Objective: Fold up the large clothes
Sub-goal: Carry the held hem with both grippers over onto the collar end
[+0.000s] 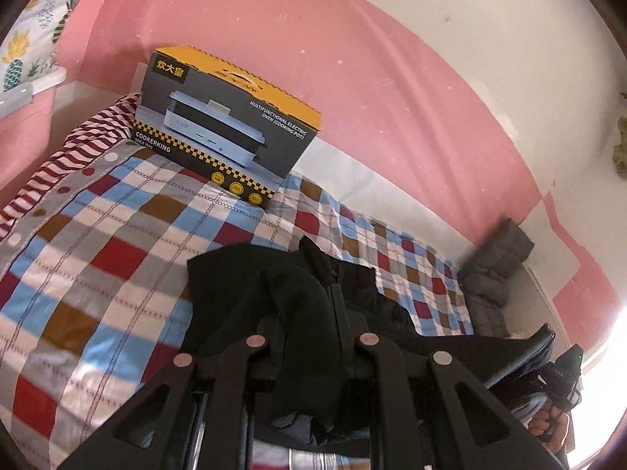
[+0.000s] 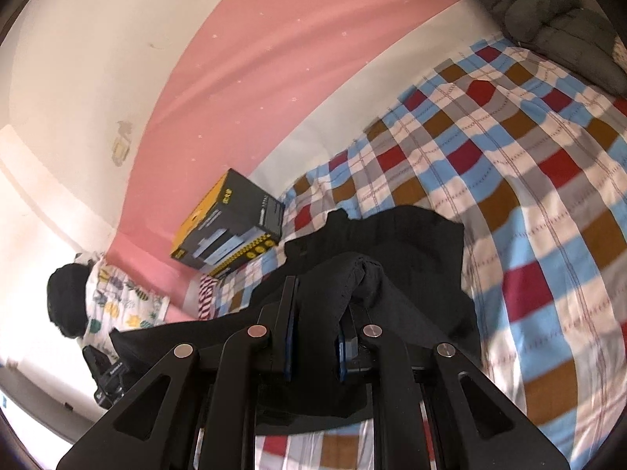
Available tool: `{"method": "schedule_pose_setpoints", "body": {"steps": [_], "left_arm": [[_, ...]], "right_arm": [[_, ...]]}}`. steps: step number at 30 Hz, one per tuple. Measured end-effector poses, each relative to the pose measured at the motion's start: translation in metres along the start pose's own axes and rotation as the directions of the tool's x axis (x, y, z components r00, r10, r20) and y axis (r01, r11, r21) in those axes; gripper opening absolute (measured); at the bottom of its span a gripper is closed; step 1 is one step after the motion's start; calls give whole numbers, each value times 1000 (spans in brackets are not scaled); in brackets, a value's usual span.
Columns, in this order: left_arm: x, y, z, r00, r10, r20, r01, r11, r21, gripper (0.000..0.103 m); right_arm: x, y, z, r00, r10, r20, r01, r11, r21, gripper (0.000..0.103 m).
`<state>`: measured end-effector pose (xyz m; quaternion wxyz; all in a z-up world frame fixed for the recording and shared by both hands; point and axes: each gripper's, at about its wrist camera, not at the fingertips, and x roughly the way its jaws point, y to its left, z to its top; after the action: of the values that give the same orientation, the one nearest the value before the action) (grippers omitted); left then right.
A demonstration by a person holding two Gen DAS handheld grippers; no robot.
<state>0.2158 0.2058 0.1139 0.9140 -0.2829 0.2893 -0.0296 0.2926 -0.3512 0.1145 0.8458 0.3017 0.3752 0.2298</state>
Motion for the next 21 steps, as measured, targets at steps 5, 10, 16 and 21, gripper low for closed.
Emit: {"method": "schedule_pose_setpoints", "body": {"steps": [5,10,16,21], "left_arm": [[50,5,20,999,41,-20,-41,999,-2,16],[110,21,32,994,92,-60,-94,995,-23,16],[187,42,35,974,180,-137,-183,983,-11,16],[241,60,24,954,233,-188,-237,972,6,17]], "right_arm": [[47,-11,30,999,-28,-22,28,999,18,16],[101,-36,52,996,-59,-60,63,995,71,16],[165,-75,68,983,-136,-127,152,980,126,17],[211,-100,69,970,-165,-177,192,971,144,19]]}}
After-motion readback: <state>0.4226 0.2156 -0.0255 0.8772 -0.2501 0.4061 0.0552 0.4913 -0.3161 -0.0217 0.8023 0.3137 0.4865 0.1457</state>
